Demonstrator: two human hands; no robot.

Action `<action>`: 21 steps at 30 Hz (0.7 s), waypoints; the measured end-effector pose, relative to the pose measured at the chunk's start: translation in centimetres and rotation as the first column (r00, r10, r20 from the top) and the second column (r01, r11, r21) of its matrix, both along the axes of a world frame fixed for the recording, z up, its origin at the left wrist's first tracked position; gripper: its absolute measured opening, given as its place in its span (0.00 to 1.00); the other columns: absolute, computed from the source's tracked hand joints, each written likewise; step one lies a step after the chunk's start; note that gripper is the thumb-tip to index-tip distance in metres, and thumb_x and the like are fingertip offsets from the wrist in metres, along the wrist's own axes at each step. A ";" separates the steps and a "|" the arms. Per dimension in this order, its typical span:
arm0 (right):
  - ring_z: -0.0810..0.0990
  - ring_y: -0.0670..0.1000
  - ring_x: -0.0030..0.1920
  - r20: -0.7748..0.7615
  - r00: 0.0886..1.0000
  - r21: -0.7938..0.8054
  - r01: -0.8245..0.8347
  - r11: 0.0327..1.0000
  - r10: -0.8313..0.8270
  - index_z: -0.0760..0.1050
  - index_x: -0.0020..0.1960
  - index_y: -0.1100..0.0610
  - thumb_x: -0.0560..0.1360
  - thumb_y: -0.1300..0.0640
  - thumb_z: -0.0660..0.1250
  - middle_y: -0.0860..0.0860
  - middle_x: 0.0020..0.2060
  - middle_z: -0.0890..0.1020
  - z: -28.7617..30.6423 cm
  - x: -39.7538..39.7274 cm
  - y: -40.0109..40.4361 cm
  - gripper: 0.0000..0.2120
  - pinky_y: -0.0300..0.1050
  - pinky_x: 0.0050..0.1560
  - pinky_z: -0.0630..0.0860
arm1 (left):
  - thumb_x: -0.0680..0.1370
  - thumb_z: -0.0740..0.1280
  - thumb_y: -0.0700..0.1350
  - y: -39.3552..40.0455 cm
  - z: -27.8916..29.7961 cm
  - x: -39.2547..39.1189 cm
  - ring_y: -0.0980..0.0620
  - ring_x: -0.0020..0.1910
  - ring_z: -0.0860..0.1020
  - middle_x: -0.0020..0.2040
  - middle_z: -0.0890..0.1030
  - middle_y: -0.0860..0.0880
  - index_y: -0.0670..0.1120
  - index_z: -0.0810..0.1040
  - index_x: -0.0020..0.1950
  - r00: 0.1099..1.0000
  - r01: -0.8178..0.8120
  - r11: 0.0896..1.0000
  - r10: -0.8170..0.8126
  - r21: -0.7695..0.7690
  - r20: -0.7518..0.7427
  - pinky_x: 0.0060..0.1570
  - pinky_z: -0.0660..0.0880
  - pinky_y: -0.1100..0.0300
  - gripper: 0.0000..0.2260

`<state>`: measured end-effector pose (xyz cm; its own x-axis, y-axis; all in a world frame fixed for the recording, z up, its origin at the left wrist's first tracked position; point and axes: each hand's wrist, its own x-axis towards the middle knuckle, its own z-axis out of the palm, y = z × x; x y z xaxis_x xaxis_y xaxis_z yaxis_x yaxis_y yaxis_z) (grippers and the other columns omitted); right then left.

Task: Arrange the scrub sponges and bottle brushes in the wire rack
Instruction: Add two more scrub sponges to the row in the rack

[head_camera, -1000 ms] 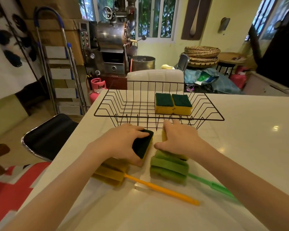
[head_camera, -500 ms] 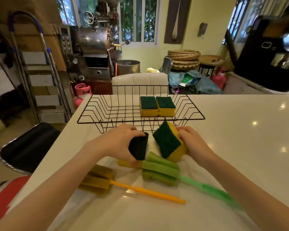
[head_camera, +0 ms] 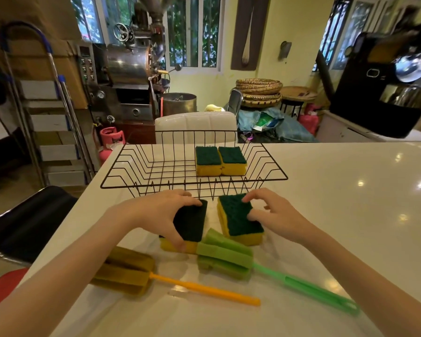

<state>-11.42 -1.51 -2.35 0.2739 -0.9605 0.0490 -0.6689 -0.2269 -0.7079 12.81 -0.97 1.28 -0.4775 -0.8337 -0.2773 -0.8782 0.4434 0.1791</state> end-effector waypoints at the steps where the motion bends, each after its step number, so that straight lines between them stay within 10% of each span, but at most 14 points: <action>1: 0.65 0.50 0.67 -0.084 0.994 0.001 -0.074 0.997 0.074 0.72 0.58 0.52 0.72 0.57 0.66 0.49 0.62 0.70 0.4 0.1 0.0 0.15 0.42 0.60 0.64 | 0.65 0.74 0.54 -0.1 0.2 0.0 0.51 0.69 0.61 0.72 0.61 0.53 0.55 0.56 0.72 1.000 0.003 1.000 -0.003 0.014 0.005 0.64 0.67 0.55 0.41; 5: 0.56 0.50 0.71 -0.253 0.919 0.101 -0.287 0.953 0.304 0.68 0.61 0.51 0.63 0.47 0.66 0.50 0.71 0.60 1.6 0.7 -0.3 0.27 0.43 0.66 0.60 | 0.64 0.75 0.52 -0.4 0.5 -0.2 0.51 0.66 0.64 0.69 0.66 0.53 0.55 0.59 0.70 1.000 -0.004 1.000 0.004 0.029 -0.017 0.62 0.69 0.55 0.39; 14: 0.68 0.50 0.52 -0.416 0.790 0.267 -0.366 0.891 0.449 0.65 0.55 0.47 0.61 0.56 0.75 0.49 0.55 0.67 3.5 1.4 -1.8 0.28 0.34 0.37 0.67 | 0.63 0.76 0.50 -0.6 0.2 -0.1 0.54 0.53 0.68 0.56 0.67 0.55 0.54 0.64 0.63 0.997 -0.027 0.999 0.030 0.044 -0.076 0.40 0.68 0.67 0.32; 21: 0.69 0.49 0.49 -0.575 0.716 0.253 -0.306 0.918 0.397 0.67 0.56 0.49 0.63 0.55 0.75 0.48 0.52 0.68 5.6 1.2 -1.6 0.25 0.35 0.36 0.68 | 0.63 0.76 0.51 -0.7 1.5 0.7 0.52 0.56 0.70 0.58 0.69 0.54 0.59 0.65 0.57 0.996 -0.013 0.992 0.025 0.129 -0.087 0.50 0.75 0.57 0.28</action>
<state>-10.22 -3.14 3.28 0.5204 -0.7733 -0.3623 -0.8539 -0.4696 -0.2241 13.52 -1.66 2.80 -0.4893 -0.8031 -0.3401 -0.8644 0.3951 0.3109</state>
